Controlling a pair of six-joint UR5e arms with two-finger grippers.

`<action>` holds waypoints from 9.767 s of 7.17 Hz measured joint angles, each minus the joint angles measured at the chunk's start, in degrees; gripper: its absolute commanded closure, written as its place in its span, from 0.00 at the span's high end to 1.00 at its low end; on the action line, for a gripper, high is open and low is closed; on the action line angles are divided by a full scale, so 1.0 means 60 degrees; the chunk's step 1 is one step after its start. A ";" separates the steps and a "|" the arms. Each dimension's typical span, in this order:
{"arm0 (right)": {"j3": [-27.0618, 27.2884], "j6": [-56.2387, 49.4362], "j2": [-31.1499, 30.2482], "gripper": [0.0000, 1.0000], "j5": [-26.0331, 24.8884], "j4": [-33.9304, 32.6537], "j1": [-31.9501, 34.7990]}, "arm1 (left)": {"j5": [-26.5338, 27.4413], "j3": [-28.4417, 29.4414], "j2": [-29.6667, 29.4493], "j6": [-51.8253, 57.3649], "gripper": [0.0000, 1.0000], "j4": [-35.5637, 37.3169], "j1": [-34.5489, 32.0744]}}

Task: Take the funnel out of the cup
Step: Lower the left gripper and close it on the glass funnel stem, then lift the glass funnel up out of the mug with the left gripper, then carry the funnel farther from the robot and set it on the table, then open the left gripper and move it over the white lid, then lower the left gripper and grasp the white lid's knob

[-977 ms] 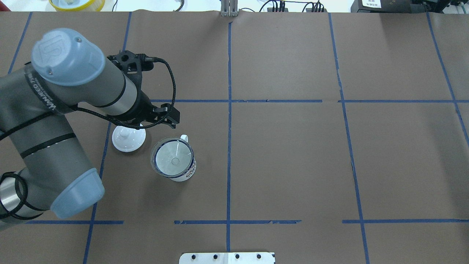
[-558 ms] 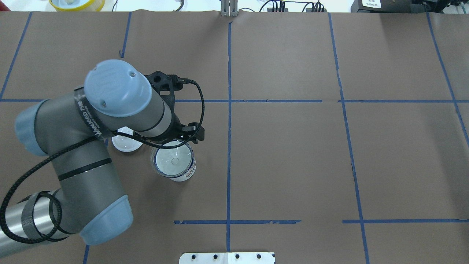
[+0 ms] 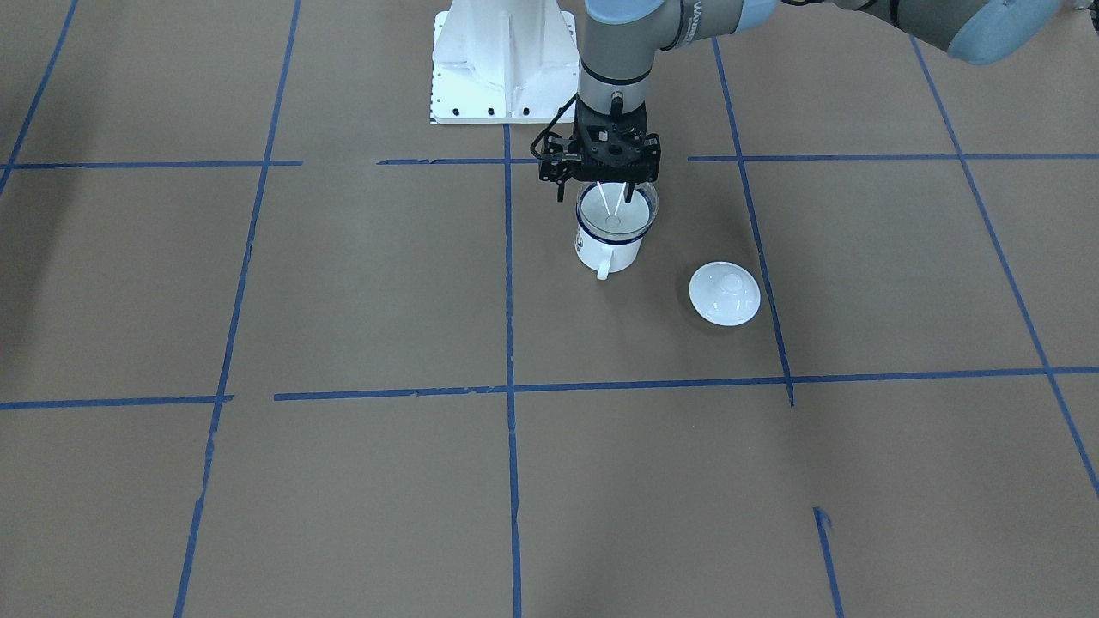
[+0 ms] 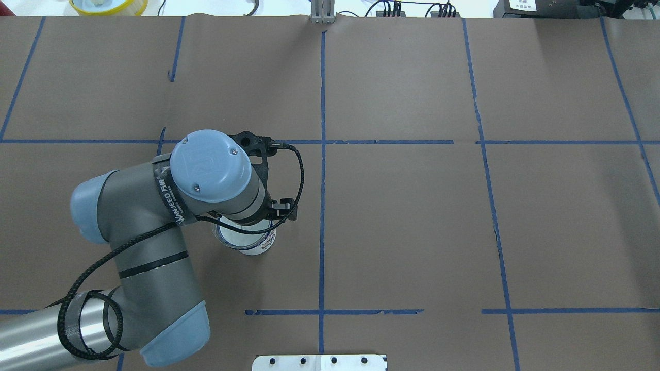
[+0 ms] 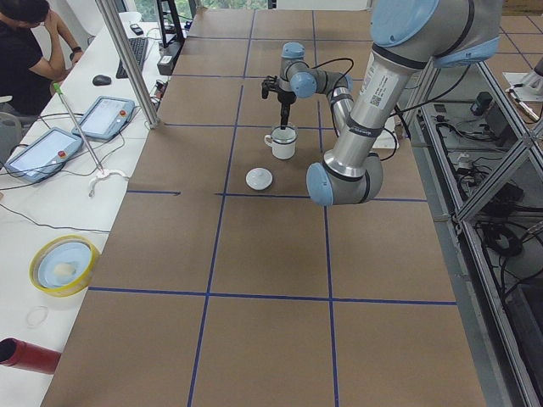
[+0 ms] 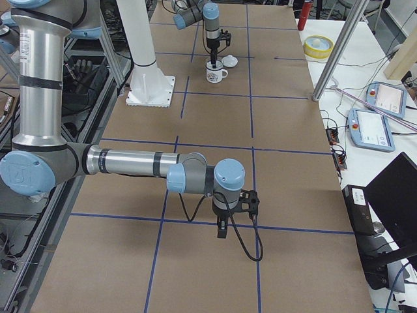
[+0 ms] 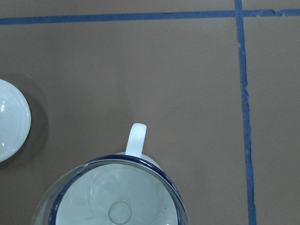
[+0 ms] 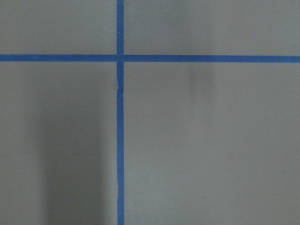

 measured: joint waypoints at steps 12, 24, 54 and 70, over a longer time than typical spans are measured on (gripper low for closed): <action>0.0000 0.0000 0.0000 1.00 0.0000 0.0000 0.0000 | 0.0073 -0.1502 -0.0020 0.0021 0.00 0.1299 -0.0251; 0.0000 0.0000 0.0000 1.00 0.0000 0.0000 0.0000 | 0.4984 0.2614 0.0402 -0.7120 0.00 -0.6477 -0.2189; 0.0000 0.0000 0.0000 1.00 0.0000 0.0000 0.0000 | -0.1009 0.0980 0.3277 0.1393 1.00 -0.4972 -0.2834; 0.0000 0.0000 0.0000 1.00 0.0000 0.0000 0.0000 | -0.1006 0.1223 0.3325 0.1206 0.00 -0.4903 -0.2189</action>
